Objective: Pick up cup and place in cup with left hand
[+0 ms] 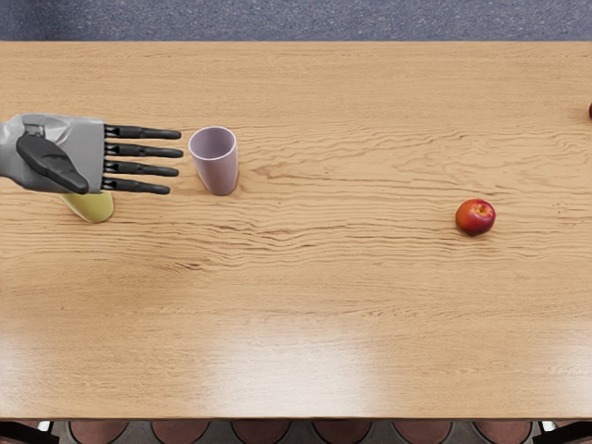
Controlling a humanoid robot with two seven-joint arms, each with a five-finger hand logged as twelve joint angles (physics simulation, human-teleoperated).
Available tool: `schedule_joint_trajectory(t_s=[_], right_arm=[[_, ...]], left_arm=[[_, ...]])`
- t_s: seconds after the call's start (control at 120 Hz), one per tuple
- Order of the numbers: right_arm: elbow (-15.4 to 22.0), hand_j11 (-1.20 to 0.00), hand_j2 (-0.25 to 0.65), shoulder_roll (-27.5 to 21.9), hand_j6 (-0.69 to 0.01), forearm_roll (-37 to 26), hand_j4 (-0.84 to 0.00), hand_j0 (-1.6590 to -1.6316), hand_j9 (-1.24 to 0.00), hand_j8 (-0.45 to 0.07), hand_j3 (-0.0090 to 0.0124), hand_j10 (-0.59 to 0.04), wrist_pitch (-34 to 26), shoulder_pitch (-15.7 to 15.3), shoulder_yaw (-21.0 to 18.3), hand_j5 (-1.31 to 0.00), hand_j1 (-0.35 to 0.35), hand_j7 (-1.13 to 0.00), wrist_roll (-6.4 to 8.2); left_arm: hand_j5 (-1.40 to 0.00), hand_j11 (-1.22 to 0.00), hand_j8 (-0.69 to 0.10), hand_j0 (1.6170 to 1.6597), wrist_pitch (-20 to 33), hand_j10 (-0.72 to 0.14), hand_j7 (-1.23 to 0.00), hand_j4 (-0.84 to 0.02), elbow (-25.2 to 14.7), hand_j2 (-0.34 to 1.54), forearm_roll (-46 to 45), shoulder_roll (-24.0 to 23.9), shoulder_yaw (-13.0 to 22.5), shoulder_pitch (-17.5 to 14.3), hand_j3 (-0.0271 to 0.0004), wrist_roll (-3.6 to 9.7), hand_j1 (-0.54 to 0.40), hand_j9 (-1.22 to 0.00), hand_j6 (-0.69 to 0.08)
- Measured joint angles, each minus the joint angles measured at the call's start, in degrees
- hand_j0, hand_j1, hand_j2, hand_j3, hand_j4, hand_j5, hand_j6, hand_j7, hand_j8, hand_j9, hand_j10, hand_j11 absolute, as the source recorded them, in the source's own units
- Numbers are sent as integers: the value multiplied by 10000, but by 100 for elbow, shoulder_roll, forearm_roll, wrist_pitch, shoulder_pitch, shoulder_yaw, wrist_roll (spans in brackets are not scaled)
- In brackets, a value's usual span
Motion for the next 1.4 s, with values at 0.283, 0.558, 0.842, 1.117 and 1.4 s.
schedule_joint_trajectory(t_s=[0.283, 0.558, 0.842, 1.117, 1.4], right_arm=[[22, -404, -64, 0, -308, -13, -309, -16581, -404, -308, 0, -309, 0, 34, -2, -404, -3116, -404, 11], [41, -404, -64, 0, -306, -14, -308, -16581, -404, -308, 0, -309, 0, 43, -7, -404, -3116, -404, 6], [14, -404, -64, 0, -306, -14, -307, -16581, -404, -307, 0, -308, 0, 44, -3, -404, -3116, -404, 3], [15, -404, -64, 0, -308, -14, -309, -16581, -404, -309, 0, -309, 1, 44, 0, -404, -3117, -404, 2], [8, -404, -64, 0, -308, -15, -309, -16581, -404, -309, 0, -310, 0, 57, 1, -404, -3117, -404, 2]], left_arm=[[7, 2, 51, 16581, -1, 36, 5, 48, 24, -17, 38, -168, -11, -187, 0, 0, 3478, 3, 57], [5, 2, 34, 16581, 2, 24, 3, 30, 277, -14, 1012, -1457, -512, -474, 0, 0, 3481, 2, 37], [1, 1, 4, 16581, 4, 3, 1, 3, 362, -9, 4080, -2413, -917, -1163, 0, 0, 3487, 1, 4], [-2, 0, -16, 16581, 416, -10, -1, -14, 428, -2, 6250, -2786, -887, -1330, 0, 0, 3490, 0, -18], [-3, 0, -25, 16581, 1621, -16, -2, -21, 722, 2, 6960, -3371, -10, -1496, 0, 0, 3491, -1, -28]])
